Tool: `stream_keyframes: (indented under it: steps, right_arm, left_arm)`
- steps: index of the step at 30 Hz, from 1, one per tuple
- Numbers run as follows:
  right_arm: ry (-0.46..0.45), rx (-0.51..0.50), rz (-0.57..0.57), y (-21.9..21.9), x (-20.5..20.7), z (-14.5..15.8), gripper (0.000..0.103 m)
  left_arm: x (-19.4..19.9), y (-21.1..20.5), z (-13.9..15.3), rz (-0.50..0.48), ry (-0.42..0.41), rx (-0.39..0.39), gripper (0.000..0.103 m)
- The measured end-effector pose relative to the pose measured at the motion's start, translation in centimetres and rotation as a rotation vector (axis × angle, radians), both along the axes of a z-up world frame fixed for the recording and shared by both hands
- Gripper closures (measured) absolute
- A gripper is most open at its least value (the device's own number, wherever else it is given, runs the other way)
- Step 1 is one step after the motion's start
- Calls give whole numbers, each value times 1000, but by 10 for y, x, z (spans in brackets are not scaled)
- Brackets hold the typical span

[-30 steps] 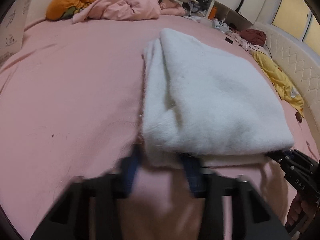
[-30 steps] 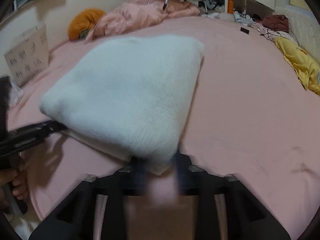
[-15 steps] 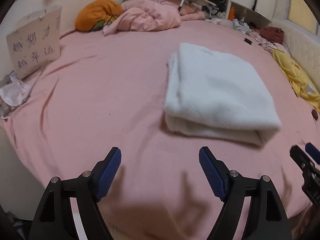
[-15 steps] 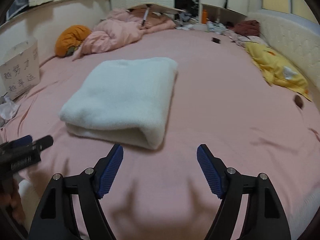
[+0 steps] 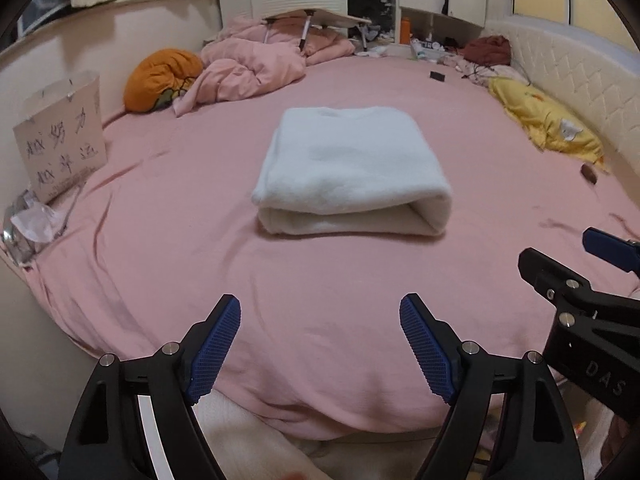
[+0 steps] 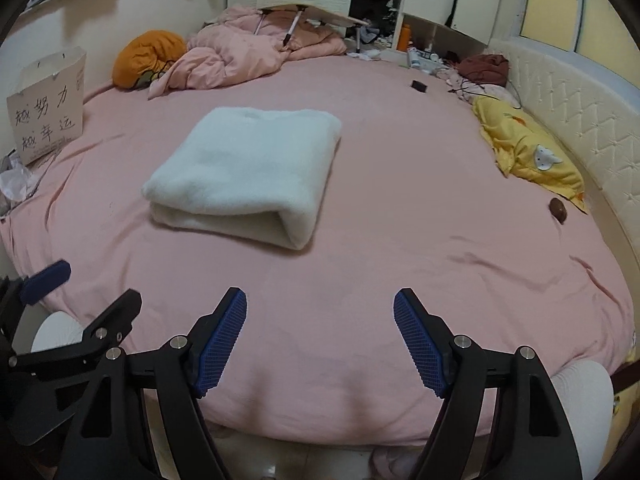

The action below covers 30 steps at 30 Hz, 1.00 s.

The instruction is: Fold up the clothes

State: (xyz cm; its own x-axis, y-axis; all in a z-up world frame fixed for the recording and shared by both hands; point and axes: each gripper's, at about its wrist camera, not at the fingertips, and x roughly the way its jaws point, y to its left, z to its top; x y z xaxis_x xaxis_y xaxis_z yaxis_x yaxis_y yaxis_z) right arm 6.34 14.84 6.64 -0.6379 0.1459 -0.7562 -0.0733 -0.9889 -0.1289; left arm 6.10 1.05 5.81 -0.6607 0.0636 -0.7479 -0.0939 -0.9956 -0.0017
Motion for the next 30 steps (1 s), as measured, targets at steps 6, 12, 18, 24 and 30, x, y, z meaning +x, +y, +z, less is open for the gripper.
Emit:
stream_keyframes:
  steps: [6, 12, 18, 24, 30]
  right_arm:
    - [32, -5, -20, 7, 11, 12, 27]
    - [54, -6, -20, 7, 18, 18, 27]
    - [60, -17, -26, 11, 20, 20, 27]
    - [54, -23, -36, 15, 21, 19, 27]
    - [51, -26, -43, 18, 20, 19, 27]
  left_arm:
    - [10, 1, 9, -5, 18, 19, 21]
    - [17, 5, 16, -16, 37, 24, 21]
    - [19, 1, 19, -1, 33, 49, 8]
    - [18, 3, 21, -3, 43, 36, 4]
    - [16, 3, 20, -12, 32, 42, 4]
